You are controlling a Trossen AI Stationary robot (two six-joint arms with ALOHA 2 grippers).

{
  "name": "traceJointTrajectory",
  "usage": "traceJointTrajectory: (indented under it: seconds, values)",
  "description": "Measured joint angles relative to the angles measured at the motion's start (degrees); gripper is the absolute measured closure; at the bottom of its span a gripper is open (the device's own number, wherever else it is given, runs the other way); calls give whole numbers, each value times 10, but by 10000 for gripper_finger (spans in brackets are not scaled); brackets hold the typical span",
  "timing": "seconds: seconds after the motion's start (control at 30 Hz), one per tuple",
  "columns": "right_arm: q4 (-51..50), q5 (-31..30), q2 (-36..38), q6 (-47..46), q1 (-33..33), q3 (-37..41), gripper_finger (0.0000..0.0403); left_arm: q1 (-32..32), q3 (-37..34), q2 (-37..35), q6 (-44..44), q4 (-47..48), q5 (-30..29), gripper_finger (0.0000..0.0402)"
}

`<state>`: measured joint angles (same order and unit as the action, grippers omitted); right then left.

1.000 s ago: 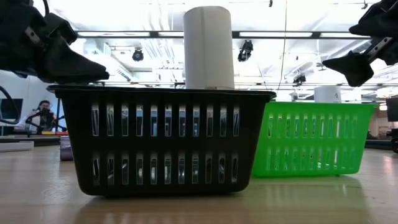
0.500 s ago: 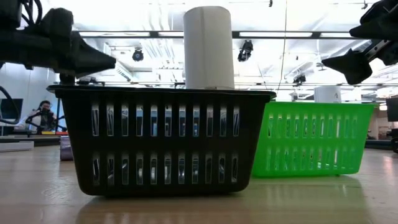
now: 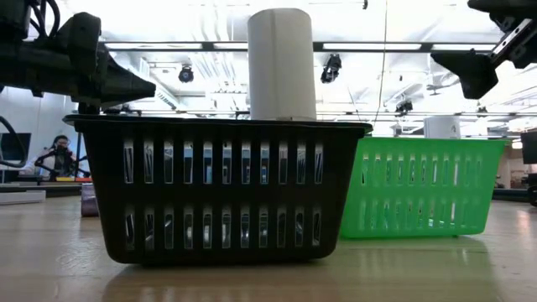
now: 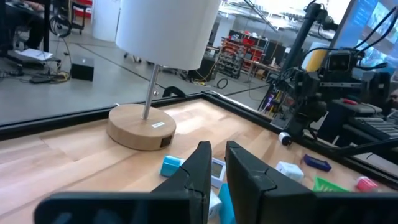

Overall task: Pick & Place Office items
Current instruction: Put the bottom white charger adapter into the green bin

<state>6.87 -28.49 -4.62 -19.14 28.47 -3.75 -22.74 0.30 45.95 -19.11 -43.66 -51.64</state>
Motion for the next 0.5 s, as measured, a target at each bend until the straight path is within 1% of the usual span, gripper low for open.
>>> traceJointTrajectory:
  seconds: [0.13, 0.3, 0.5]
  values:
    - [-1, 4, 0, -9, 0, 0, 19, 0, 0, 0, -19, 0, 1, 350]
    - [-3, 29, 0, -33, 0, 5, 19, 0, 0, 0, -59, -1, 2, 350]
    - [-2, 29, 0, -15, 0, 6, 19, 0, 0, 0, -70, -5, 2, 350]
